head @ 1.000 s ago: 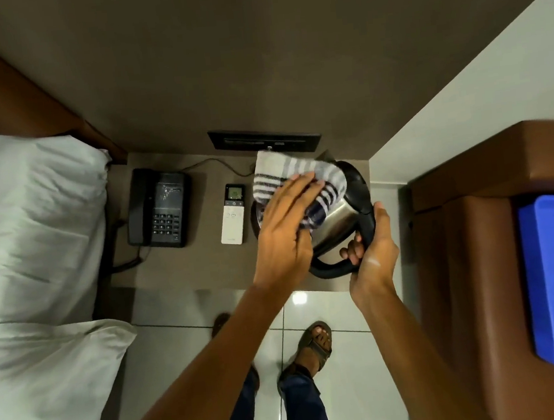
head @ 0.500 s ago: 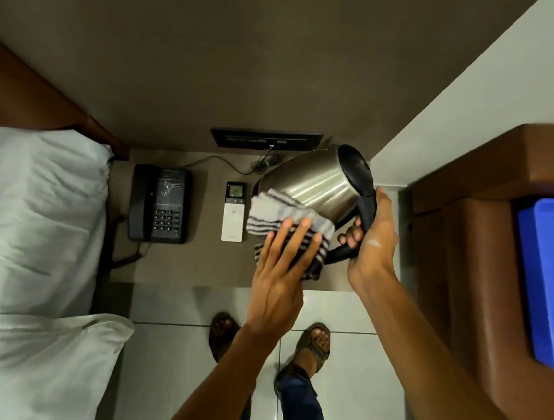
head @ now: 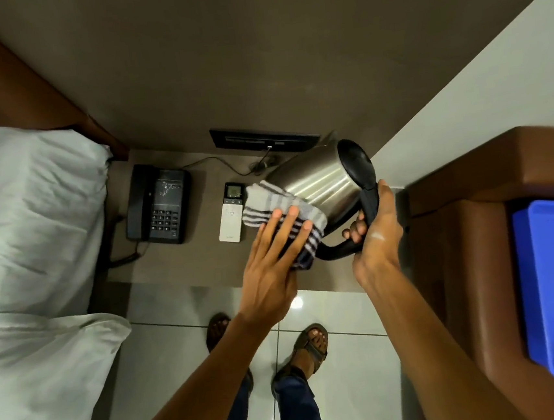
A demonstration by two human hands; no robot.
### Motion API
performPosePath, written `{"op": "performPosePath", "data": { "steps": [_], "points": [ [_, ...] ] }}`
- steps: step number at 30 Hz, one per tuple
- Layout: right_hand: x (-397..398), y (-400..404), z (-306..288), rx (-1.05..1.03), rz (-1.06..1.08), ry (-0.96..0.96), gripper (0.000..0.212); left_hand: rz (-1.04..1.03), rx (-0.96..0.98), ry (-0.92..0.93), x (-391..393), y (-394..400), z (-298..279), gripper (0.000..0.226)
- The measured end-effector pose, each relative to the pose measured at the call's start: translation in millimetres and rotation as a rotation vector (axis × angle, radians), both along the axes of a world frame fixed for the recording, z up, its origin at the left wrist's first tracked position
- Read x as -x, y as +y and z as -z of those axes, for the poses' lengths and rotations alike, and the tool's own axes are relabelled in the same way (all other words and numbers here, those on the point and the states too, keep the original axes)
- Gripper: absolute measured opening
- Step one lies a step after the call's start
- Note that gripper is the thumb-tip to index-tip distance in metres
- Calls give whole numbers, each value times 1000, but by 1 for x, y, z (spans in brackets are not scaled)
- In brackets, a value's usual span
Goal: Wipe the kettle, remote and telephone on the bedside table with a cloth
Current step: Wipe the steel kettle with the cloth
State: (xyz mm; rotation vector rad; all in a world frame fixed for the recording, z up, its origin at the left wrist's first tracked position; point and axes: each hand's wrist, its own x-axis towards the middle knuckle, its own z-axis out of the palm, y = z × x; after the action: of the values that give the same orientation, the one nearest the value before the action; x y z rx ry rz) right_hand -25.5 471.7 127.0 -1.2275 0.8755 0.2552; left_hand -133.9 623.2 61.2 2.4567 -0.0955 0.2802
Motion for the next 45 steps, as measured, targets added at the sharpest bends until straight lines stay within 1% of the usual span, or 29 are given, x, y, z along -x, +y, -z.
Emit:
{"op": "performPosePath", "data": {
  "steps": [3,5,7,9,11,13,15,17,19,21,22,23,26,27,29,30,33,35,36,37,39,41,43,45],
  "points": [
    [6,1,4,-8,8,8,49,-64,106,46,-1,12,-1,62],
    [10,4,8,-10,27,11,50,-140,190,52,-22,11,-9,57],
    [14,6,13,-15,19,13,49,-205,211,44,-45,1,-18,59],
    [17,8,16,-20,-10,27,51,-150,134,23,-52,-16,-24,65],
    [20,7,16,-16,-13,47,56,-47,59,19,-40,-27,-24,63],
    [24,5,15,12,-15,70,55,-13,78,53,-19,-21,-18,58],
    [29,0,18,40,-18,98,49,-39,155,104,-4,-8,-13,57],
    [35,-3,21,68,-17,120,47,-112,283,180,-4,3,-11,52],
    [43,-3,25,78,-20,116,47,-281,452,282,-21,7,-13,39],
    [51,-3,28,78,-26,114,48,-439,494,358,-48,5,-19,32],
    [54,-4,29,74,-26,118,48,-476,521,395,-59,3,-21,31],
    [57,-5,30,70,-19,120,48,-481,568,429,-67,1,-22,32],
    [59,-14,33,102,8,119,47,-363,642,496,-68,2,-14,32],
    [59,-17,34,112,8,116,48,-347,650,507,-61,5,-8,28],
    [60,-23,35,124,7,114,51,-395,639,551,-39,12,4,20],
    [61,-25,36,127,9,120,53,-418,612,589,-28,17,11,19],
    [66,-29,42,135,20,131,51,-401,428,736,-6,35,29,24],
    [72,-29,47,141,16,119,52,-412,402,788,-1,45,35,28],
    [74,-29,49,144,12,106,53,-440,436,795,0,47,37,30],
    [76,-27,51,148,6,94,53,-500,511,806,1,50,38,33],
    [77,-22,53,158,-6,70,52,-705,742,848,0,53,39,37],
    [74,-15,56,172,-21,46,52,-906,968,868,2,56,39,35],
    [70,-9,60,191,-30,28,53,-976,1039,859,5,60,41,37],
    [67,-6,65,214,-29,19,53,-985,1067,844,7,62,41,40]
  ]
}}
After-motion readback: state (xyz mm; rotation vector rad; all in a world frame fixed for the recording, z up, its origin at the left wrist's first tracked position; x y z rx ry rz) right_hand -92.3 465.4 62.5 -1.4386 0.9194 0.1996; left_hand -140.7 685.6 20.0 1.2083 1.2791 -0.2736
